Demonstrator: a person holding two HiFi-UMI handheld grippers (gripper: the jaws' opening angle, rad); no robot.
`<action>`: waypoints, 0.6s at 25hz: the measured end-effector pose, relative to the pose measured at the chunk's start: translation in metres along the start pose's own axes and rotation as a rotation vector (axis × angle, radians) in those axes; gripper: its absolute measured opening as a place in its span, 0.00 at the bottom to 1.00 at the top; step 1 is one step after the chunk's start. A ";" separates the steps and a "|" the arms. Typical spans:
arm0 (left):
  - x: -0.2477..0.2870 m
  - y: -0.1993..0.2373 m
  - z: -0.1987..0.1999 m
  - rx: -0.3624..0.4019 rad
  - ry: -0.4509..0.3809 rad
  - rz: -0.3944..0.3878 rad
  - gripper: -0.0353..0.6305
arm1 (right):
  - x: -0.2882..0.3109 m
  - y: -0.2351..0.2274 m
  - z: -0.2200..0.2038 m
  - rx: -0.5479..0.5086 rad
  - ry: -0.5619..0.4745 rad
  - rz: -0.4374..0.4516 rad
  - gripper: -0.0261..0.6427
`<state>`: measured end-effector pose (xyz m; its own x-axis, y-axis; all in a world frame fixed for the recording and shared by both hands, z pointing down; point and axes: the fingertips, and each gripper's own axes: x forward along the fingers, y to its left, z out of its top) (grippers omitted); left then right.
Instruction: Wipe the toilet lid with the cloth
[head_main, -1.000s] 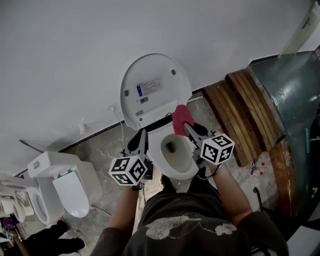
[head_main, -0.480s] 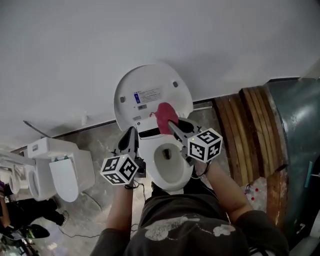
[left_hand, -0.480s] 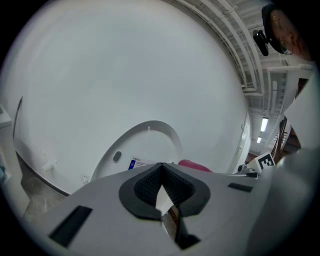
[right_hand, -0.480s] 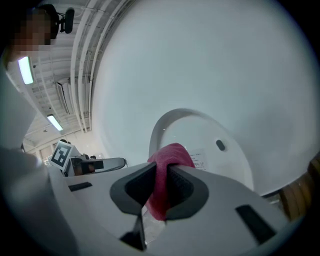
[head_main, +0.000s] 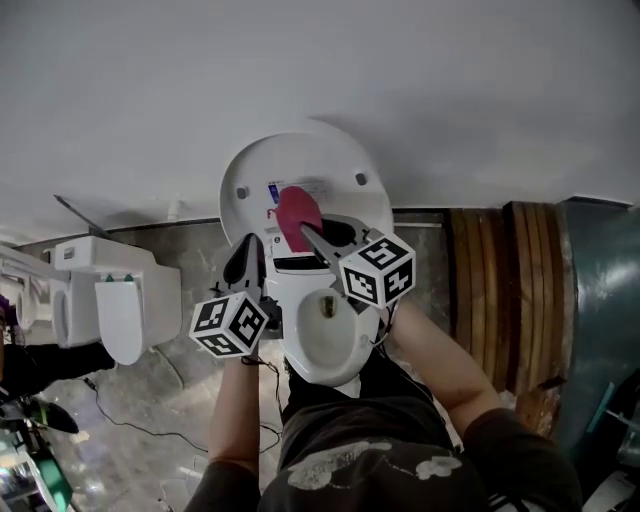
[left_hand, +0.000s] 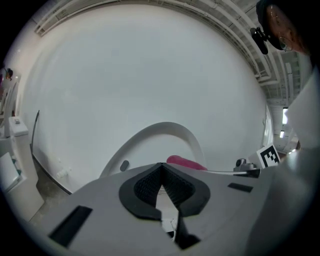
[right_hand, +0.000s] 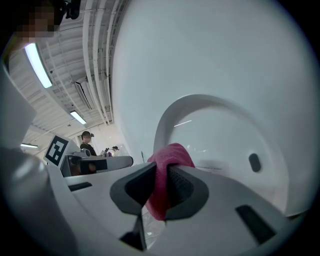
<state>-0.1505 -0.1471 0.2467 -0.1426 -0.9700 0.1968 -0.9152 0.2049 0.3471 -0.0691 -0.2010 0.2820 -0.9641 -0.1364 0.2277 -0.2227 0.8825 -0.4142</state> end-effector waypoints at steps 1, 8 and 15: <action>0.001 0.003 0.002 0.003 -0.003 0.013 0.06 | 0.008 0.000 0.003 -0.003 0.000 0.014 0.11; 0.018 0.024 0.019 0.006 -0.029 0.022 0.06 | 0.069 0.007 0.039 -0.059 -0.025 0.072 0.11; 0.033 0.034 0.031 0.006 -0.020 -0.012 0.06 | 0.108 0.003 0.062 -0.057 -0.058 0.059 0.11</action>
<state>-0.1982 -0.1764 0.2369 -0.1389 -0.9748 0.1745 -0.9190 0.1925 0.3441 -0.1828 -0.2413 0.2504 -0.9825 -0.1075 0.1522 -0.1579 0.9138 -0.3743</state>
